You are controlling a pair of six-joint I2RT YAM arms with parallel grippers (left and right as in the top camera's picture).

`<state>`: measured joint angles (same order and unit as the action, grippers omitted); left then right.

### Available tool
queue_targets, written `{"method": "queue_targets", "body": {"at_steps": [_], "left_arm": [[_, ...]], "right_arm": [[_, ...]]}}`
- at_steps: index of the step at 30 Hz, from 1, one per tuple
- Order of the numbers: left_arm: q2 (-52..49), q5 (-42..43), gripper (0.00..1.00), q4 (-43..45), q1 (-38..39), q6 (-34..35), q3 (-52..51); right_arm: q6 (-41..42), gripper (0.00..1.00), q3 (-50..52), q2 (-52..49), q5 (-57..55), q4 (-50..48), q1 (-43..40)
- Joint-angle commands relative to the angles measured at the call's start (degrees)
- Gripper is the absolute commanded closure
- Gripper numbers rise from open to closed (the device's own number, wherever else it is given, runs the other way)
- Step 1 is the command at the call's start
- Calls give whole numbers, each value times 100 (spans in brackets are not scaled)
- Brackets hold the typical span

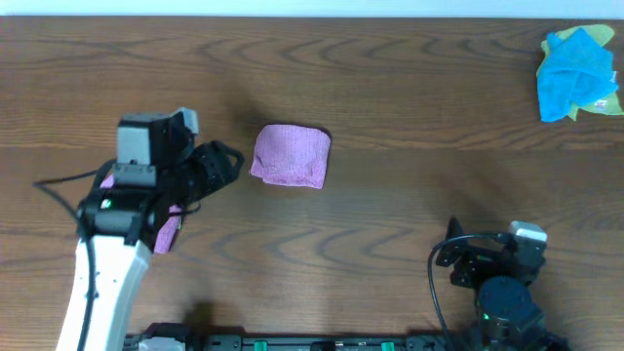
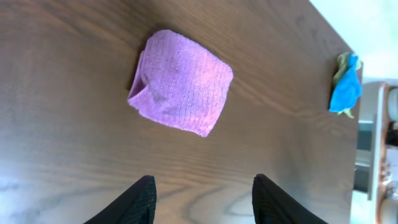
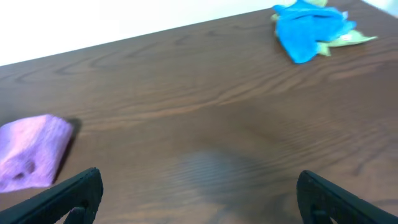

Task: Fold the cloth
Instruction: 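Retract the right arm to rest and move the left gripper toward the square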

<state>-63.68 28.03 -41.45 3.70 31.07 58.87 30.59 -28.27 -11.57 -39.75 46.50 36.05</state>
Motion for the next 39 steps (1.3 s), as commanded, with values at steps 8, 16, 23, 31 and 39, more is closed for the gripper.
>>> {"method": "queue_targets", "body": {"at_steps": [8, 16, 23, 31, 39], "left_arm": [[949, 988, 44, -81, -1102, 511, -636], [1486, 1587, 37, 1261, -1163, 1388, -2186], [1493, 1648, 16, 2470, -1150, 1213, -3311], [1204, 857, 13, 2791, -990, 616, -3563], [76, 125, 13, 3998, -52, 1152, -3563]], "right_arm": [[87, 1, 22, 44, -337, 111, -42], [87, 1, 22, 44, -332, 111, -42], [87, 1, 22, 44, -332, 111, -42], [85, 1, 22, 44, -332, 111, -42], [87, 1, 22, 44, -332, 111, -42]]}}
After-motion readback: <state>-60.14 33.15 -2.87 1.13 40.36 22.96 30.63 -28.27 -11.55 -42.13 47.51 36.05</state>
